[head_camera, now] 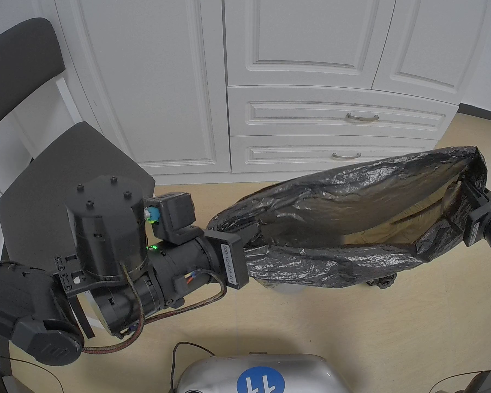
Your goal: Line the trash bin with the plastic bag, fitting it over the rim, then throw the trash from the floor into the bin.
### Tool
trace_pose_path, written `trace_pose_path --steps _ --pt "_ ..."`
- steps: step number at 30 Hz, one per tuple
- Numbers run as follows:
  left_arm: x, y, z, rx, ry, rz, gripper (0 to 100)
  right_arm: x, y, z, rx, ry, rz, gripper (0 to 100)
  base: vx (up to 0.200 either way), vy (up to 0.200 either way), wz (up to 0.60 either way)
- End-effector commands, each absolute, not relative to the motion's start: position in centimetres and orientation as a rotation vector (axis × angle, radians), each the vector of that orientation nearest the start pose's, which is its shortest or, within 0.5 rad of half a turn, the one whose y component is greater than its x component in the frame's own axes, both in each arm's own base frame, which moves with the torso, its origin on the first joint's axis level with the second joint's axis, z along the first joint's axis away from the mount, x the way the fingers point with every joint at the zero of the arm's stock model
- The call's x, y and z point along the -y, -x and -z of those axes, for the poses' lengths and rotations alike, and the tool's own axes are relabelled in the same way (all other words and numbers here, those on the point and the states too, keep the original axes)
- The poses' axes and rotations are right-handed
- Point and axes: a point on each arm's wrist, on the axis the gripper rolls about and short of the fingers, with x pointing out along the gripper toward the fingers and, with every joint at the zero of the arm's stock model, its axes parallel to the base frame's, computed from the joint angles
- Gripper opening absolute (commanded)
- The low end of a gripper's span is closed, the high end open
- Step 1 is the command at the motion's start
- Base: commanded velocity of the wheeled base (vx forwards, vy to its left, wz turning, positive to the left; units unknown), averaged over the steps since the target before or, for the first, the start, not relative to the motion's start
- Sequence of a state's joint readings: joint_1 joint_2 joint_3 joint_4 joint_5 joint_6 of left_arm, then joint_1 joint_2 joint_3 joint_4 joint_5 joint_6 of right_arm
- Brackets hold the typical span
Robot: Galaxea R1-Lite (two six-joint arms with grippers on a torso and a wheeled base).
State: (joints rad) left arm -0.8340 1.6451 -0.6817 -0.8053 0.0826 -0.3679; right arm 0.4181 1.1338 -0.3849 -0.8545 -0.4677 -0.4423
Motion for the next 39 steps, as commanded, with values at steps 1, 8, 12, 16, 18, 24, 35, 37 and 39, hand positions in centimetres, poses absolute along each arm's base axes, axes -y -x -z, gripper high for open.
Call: trace_pose_path --steps 1,8,12,16,18,24,35,37,39 --pt "20.7 -19.1 -17.8 -0.292 0.272 0.706 0 -4.8 -14.0 -21.7 0.065 0.409 0.097 0 0.0 0.0 0.0" --pt "20.0 -19.6 -17.8 -0.288 0.274 0.675 0 -4.1 -12.5 -21.6 0.0 0.456 0.111 0 0.0 0.0 0.0" --pt "19.5 -20.2 -18.0 -0.273 0.281 0.648 0 -3.5 -11.0 -21.3 -0.036 0.524 0.103 0 0.0 0.0 0.0" --pt "18.6 -20.8 -18.6 -0.245 0.29 0.616 0 -2.7 -9.2 -21.1 -0.072 0.596 0.075 0 0.0 0.0 0.0" --pt "18.2 -20.9 -18.9 -0.223 0.301 0.607 0 -2.5 -8.5 -21.1 -0.083 0.612 0.05 0 0.0 0.0 0.0" --pt "17.9 -21.2 -19.6 -0.162 0.328 0.605 0 -2.5 -8.0 -20.8 -0.11 0.633 -0.061 0 0.0 0.0 0.0" --pt "17.8 -21.1 -19.9 -0.11 0.341 0.616 0 -2.7 -8.0 -20.3 -0.129 0.641 -0.175 0 0.0 0.0 0.0" --pt "17.8 -21.1 -19.9 -0.11 0.341 0.616 0 -2.7 -8.0 -20.3 -0.129 0.641 -0.175 0 0.0 0.0 0.0" --pt "17.6 -20.8 -19.4 -0.112 0.305 0.62 0 -2.7 -7.9 -20.3 -0.122 0.633 -0.174 0 0.0 0.0 0.0"
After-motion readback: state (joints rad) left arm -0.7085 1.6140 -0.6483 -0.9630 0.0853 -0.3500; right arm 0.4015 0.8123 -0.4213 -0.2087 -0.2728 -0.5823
